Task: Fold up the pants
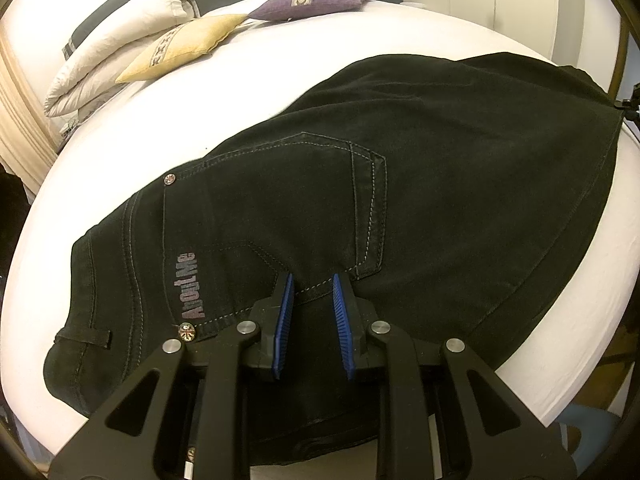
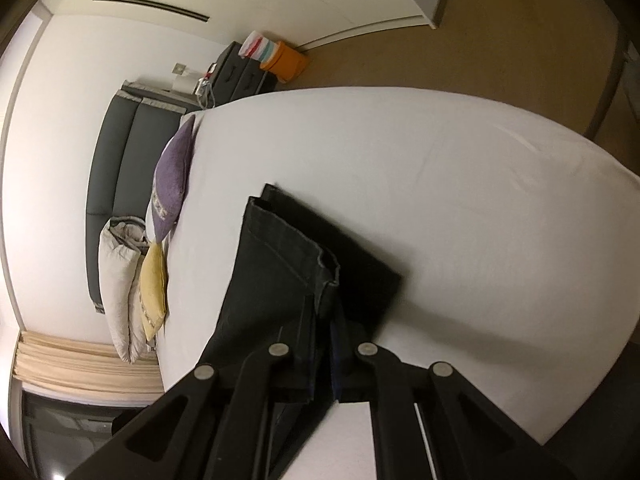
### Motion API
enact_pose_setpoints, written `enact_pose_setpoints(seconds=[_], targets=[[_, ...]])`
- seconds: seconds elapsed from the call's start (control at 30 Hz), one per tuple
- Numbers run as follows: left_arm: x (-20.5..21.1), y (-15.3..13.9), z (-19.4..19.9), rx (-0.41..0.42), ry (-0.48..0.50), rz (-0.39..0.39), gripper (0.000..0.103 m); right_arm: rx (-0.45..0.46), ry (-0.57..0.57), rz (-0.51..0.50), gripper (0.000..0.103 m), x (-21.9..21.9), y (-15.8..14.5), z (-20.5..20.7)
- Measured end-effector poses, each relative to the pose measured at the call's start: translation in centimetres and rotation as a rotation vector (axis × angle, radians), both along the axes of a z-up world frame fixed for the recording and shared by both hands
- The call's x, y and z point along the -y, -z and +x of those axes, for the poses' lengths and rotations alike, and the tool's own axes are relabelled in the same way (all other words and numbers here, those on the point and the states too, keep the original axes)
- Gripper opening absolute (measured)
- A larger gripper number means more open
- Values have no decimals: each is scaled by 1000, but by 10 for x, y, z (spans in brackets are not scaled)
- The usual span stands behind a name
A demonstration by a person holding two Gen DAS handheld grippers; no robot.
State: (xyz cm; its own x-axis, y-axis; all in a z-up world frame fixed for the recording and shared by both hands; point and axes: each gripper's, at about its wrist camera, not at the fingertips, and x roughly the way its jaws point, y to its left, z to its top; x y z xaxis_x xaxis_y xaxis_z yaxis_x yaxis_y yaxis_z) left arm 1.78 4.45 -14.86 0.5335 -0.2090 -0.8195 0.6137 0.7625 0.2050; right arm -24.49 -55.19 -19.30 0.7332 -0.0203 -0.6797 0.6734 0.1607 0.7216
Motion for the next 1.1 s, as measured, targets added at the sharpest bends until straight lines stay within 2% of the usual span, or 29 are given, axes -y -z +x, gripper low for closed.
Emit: enact_pose_setpoints(seconds=[0.1,0.17,0.23,0.3,0.37,0.43,0.47,0.57,0.6,0.63,0.7,0.8,0.83,0.97,1.03,1.1], targets=[[3,2,-3,21,10,18,20,-21,5,30,6,1,20,-5],[2,3,-2,19,6,4,20,15,-2,76,3,9,39,-4],[1,2,-3,13,5,-2,20,-42,-59,5,5,7,22,3],[-1,2,-2,8,4,-4,20,-140,-107,-80,15,6,-1,8],[-1,1,-2,4,3,5,20,-226,-59,-161,45,10,-24,0],[0,-1,0,0,1,11,20,-262,-26,-267,46,15,-51,-4],[0,0,0,0,5,13,20,-246,-74,-324,46,14,-68,7],[0,0,3,-2,12,0,20,-201,-390,-472,46,-11,-101,73],[-2,0,3,-3,11,-7,20,-215,-551,-535,46,-28,-104,106],[-3,0,3,-4,10,-12,20,-225,-666,-587,44,-42,-104,131],[-5,0,3,-3,9,-14,20,-306,-822,-697,43,-60,-92,172],[-7,1,3,-3,14,-12,20,-393,-1000,-746,43,-69,-68,210],[-8,1,4,-6,19,-14,20,-427,-1068,-818,43,-74,-60,219],[-11,1,5,-13,28,-25,20,-503,-1284,-948,43,-86,-43,227],[-12,0,5,-14,32,-26,20,-514,-1366,-967,43,-87,-37,230],[-13,0,6,-16,34,-25,20,-503,-1404,-931,43,-84,-31,237]])
